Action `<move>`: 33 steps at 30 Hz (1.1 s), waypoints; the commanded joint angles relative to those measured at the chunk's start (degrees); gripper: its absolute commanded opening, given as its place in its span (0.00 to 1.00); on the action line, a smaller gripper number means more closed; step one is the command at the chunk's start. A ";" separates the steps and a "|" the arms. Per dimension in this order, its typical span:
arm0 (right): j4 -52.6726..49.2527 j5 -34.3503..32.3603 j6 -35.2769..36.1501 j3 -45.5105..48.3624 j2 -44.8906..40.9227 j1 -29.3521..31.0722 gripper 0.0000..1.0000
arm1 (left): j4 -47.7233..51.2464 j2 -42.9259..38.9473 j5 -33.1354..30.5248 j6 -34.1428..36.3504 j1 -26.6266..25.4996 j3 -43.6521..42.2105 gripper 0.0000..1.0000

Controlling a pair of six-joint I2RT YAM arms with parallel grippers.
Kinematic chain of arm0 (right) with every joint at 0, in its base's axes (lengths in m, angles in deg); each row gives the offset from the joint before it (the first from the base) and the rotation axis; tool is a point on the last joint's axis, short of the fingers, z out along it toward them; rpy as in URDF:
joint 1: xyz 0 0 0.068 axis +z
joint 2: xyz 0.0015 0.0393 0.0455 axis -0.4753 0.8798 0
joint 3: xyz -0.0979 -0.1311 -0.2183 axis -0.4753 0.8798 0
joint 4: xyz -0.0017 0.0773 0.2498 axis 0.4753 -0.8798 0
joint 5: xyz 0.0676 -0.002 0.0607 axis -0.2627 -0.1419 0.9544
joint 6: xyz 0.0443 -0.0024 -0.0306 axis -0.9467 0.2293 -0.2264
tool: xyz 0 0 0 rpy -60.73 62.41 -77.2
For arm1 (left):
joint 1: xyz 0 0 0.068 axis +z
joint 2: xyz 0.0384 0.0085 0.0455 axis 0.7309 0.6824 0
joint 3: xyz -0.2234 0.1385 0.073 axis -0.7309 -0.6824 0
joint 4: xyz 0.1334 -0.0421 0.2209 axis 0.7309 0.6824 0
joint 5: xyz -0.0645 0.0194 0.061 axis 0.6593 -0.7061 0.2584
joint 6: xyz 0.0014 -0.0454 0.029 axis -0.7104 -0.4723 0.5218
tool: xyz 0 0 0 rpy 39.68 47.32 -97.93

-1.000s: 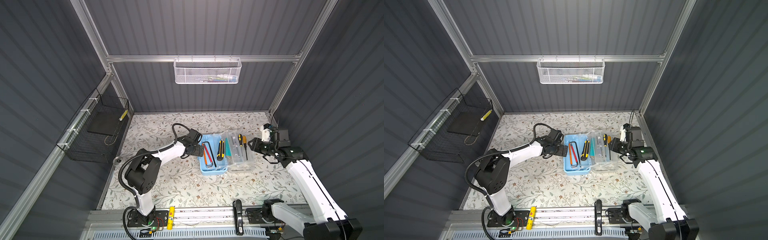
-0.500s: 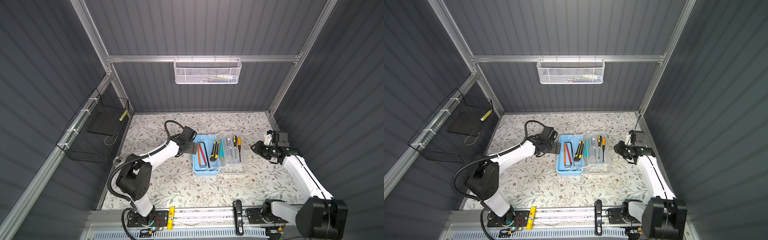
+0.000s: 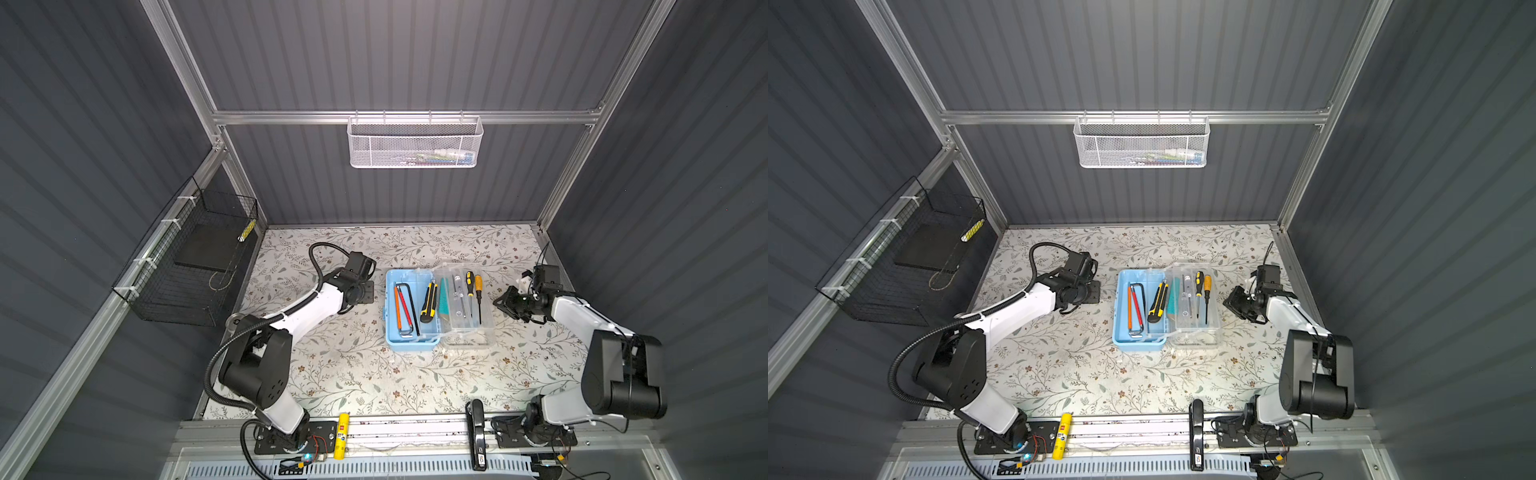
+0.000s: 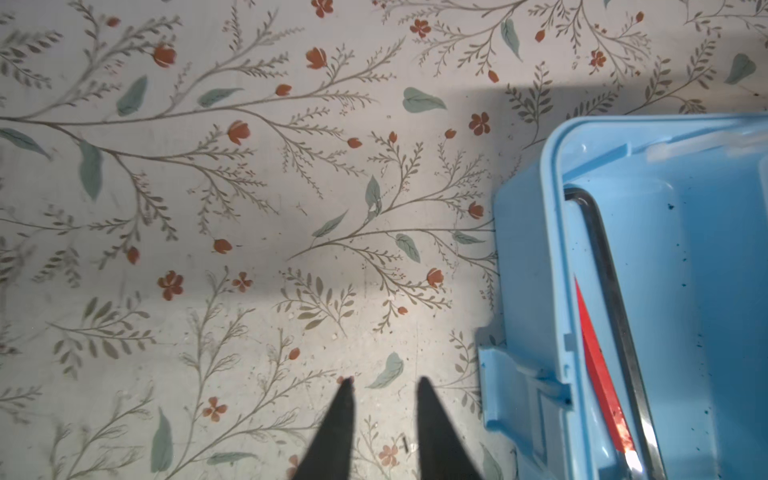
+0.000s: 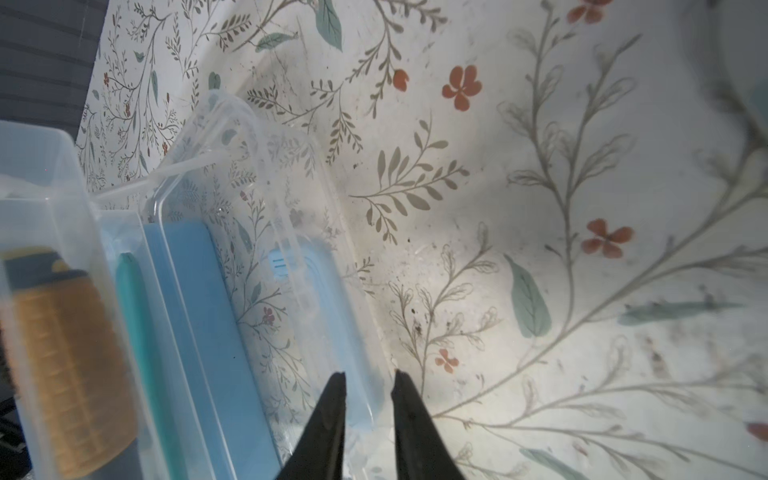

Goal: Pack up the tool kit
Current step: 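Grip the clear tray's far edge with the right gripper while the left holds the box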

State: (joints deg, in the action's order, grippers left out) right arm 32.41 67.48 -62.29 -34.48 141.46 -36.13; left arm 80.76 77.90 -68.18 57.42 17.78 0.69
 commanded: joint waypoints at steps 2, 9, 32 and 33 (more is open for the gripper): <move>1.68 4.57 1.95 -2.76 3.64 -0.05 0.23 | -4.87 1.47 6.44 1.08 -0.17 -1.60 0.00; 2.19 7.74 3.19 -2.93 6.46 0.01 0.20 | -8.82 3.09 12.26 0.63 -0.17 -2.78 0.00; 3.32 12.74 4.45 -2.30 10.39 0.79 0.16 | -13.21 9.67 19.90 1.26 -0.93 -0.74 0.00; 3.45 12.98 4.46 -2.30 10.63 0.80 0.16 | -13.31 9.82 20.07 1.16 -0.97 -0.79 0.00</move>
State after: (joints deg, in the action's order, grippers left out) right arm 35.63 76.57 -58.85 -36.67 151.18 -36.22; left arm 68.61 86.86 -50.48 58.12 17.27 -0.75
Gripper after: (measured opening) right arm 0.165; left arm 0.049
